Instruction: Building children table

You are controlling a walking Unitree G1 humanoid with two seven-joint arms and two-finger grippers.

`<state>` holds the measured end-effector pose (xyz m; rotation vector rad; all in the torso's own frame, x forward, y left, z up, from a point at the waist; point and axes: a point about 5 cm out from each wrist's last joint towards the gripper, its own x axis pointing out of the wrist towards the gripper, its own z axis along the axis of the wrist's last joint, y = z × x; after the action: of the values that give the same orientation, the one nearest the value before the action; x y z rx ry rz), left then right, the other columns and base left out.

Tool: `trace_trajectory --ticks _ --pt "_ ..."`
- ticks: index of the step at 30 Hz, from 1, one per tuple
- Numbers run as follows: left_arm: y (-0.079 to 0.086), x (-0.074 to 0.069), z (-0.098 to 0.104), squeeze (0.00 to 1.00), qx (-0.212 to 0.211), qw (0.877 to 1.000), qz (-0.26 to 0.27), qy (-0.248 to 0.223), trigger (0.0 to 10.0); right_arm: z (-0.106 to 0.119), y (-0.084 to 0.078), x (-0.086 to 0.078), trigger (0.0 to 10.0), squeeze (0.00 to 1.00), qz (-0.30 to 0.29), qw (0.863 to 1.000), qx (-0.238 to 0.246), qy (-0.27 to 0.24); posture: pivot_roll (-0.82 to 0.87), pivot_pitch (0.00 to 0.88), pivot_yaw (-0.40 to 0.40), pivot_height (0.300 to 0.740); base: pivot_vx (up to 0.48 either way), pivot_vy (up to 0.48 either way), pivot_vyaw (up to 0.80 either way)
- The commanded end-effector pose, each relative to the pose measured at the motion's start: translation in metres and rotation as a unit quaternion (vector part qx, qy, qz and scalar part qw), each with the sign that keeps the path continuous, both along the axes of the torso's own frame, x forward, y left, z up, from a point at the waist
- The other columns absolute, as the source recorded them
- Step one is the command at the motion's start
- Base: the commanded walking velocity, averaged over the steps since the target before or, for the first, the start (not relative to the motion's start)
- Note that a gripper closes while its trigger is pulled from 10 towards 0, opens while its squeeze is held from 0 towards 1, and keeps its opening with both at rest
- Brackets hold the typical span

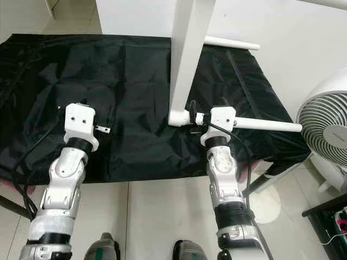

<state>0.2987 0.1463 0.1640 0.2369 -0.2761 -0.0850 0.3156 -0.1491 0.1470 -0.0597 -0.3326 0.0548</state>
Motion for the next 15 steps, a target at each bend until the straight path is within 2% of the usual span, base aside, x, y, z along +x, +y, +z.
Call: trace_trajectory --ticks 1,15 --pt "0.0037 0.0018 -0.0012 0.00 -0.018 0.999 0.047 -0.009 10.0 -0.0017 0.0013 0.0000 10.0 0.00 0.004 1.000 -0.003 -0.002 0.09 0.000 -0.018 0.740 0.000 0.000 0.00" --pt "0.0035 0.0055 -0.0018 0.00 -0.012 0.999 0.043 -0.010 10.0 -0.0009 -0.0001 0.0022 10.0 0.00 0.001 1.000 -0.005 -0.011 0.08 0.000 -0.009 0.740 0.000 0.000 0.00"
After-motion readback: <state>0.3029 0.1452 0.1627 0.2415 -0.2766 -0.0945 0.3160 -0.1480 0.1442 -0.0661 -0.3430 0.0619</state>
